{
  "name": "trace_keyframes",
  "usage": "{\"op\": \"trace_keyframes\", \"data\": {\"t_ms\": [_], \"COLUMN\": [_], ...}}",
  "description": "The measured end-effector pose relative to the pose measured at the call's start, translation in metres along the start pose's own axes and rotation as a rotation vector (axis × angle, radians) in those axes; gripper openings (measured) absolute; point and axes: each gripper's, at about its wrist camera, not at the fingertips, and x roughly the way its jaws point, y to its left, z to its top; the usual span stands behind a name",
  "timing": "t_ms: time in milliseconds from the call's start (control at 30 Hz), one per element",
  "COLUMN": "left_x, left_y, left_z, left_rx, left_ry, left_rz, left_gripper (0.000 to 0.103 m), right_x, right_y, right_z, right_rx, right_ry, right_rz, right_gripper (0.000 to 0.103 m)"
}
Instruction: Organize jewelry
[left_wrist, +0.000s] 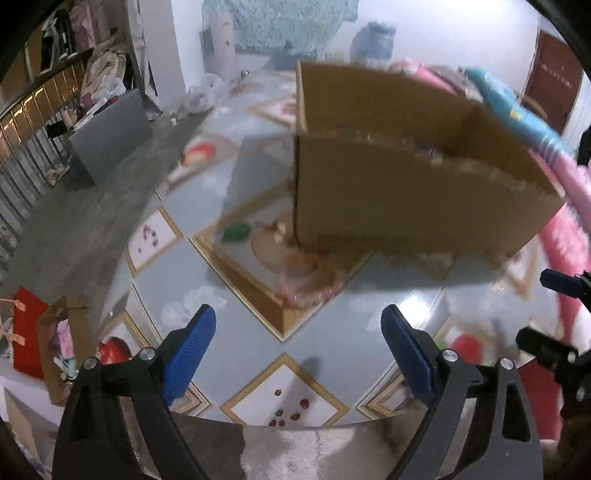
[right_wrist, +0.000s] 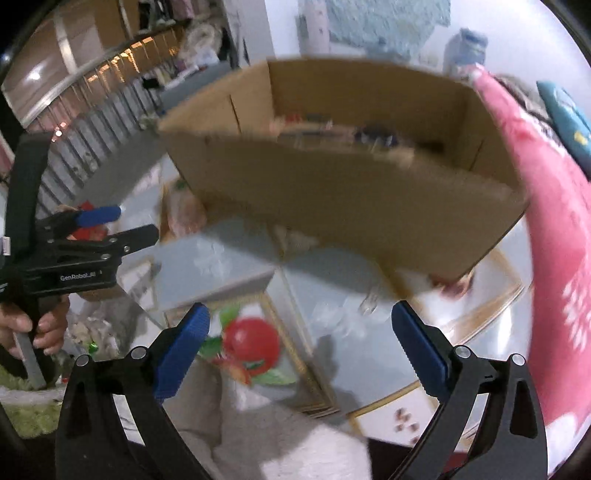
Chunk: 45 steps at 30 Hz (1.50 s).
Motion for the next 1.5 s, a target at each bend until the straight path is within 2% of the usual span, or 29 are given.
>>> {"op": "trace_keyframes", "data": {"t_ms": [267, 433, 633, 767, 867, 1200, 1400, 1500], "left_x": [0.039, 0.044, 0.046, 0.047, 0.049, 0.055, 0.055, 0.055], "left_y": [-0.016, -0.017, -0.017, -0.013, -0.009, 0.000, 0.001, 0.001], "left_z": [-0.009, -0.009, -0.009, -0.006, -0.003, -0.002, -0.001, -0.001], "left_rx": [0.094, 0.110, 0.106, 0.076, 0.054, 0.040, 0.053, 0.051], "left_ry": [0.047, 0.028, 0.008, 0.031, 0.062, 0.080, 0.080, 0.076], "left_rz": [0.080, 0.100, 0.093, 0.076, 0.054, -0.007, -0.008, -0.008], "left_gripper": [0.089, 0.097, 0.097, 0.097, 0.097, 0.097, 0.098, 0.098], "right_x": [0.037, 0.045, 0.052, 0.053, 0.044, 0.016, 0.005, -0.001], "right_y": [0.023, 0.023, 0.019, 0.014, 0.015, 0.018, 0.011, 0.009], "right_z": [-0.002, 0.003, 0.011, 0.016, 0.016, 0.020, 0.020, 0.020], "right_rx": [-0.049, -0.069, -0.075, -0.074, -0.086, -0.115, -0.125, -0.130], "right_ry": [0.065, 0.062, 0.078, 0.079, 0.055, -0.053, -0.100, -0.120], "right_rz": [-0.093, -0.127, -0.124, -0.120, -0.123, -0.184, -0.236, -0.217], "right_gripper": [0.095, 0.095, 0.095, 0.095, 0.095, 0.095, 0.095, 0.095]}}
